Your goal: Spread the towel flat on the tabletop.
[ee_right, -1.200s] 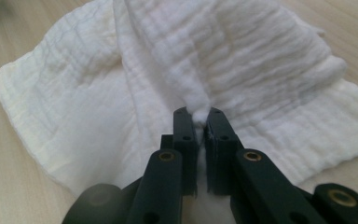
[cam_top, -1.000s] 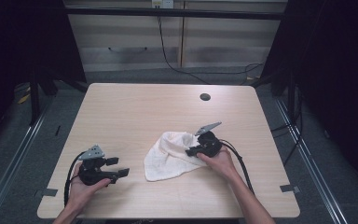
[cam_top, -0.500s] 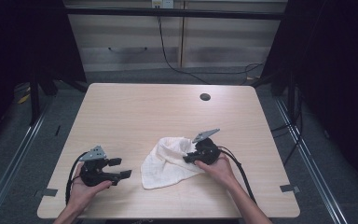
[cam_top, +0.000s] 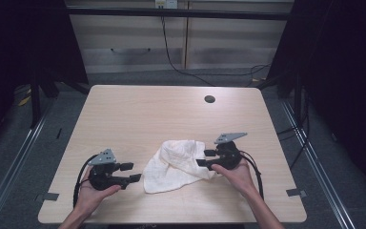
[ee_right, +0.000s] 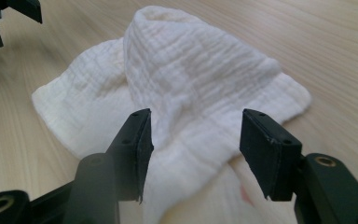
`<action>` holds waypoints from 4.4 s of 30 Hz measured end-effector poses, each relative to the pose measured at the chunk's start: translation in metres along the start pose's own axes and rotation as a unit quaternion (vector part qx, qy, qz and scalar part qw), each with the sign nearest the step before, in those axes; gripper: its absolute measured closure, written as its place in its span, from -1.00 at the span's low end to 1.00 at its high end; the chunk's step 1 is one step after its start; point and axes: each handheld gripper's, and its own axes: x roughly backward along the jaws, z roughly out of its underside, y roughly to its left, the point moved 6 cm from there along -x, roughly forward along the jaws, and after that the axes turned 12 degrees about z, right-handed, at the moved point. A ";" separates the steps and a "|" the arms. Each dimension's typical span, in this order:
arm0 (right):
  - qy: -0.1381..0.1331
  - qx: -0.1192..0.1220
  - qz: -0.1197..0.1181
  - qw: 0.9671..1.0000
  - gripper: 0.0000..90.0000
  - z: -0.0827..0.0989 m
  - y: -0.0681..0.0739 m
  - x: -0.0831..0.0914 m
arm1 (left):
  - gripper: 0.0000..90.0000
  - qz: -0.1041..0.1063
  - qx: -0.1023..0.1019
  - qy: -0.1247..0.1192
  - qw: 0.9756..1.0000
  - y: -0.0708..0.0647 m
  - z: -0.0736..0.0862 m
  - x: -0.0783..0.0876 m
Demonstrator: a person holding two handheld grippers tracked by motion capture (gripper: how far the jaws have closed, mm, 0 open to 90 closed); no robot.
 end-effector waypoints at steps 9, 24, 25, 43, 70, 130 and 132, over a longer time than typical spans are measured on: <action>-0.009 -0.009 0.023 1.000 -0.11 0.026 -0.010 0.034 | -0.06 -0.007 -0.013 0.003 1.000 -0.005 -0.004 -0.015; -0.029 -0.031 0.032 0.999 -0.15 0.030 -0.021 0.037 | 0.25 0.035 -0.045 0.086 0.995 -0.017 0.020 -0.043; -0.029 -0.032 0.031 0.999 -0.15 0.030 -0.021 0.038 | 0.25 0.038 -0.047 0.088 0.994 -0.018 0.020 -0.045; -0.029 -0.029 0.043 0.998 -0.16 0.030 -0.026 0.042 | 0.13 0.024 -0.093 0.109 0.989 -0.024 0.027 -0.056; -0.045 -0.047 0.035 0.997 -0.19 0.026 -0.031 0.047 | 0.92 0.026 -0.077 0.027 0.996 -0.027 -0.012 -0.040; -0.050 -0.014 -0.012 0.999 -0.06 0.013 0.008 0.030 | 0.93 -0.029 0.015 -0.050 0.998 0.053 -0.095 -0.048; -0.051 -0.006 -0.026 0.998 0.02 0.009 0.020 0.024 | 0.93 -0.032 0.029 -0.049 0.998 0.062 -0.083 -0.048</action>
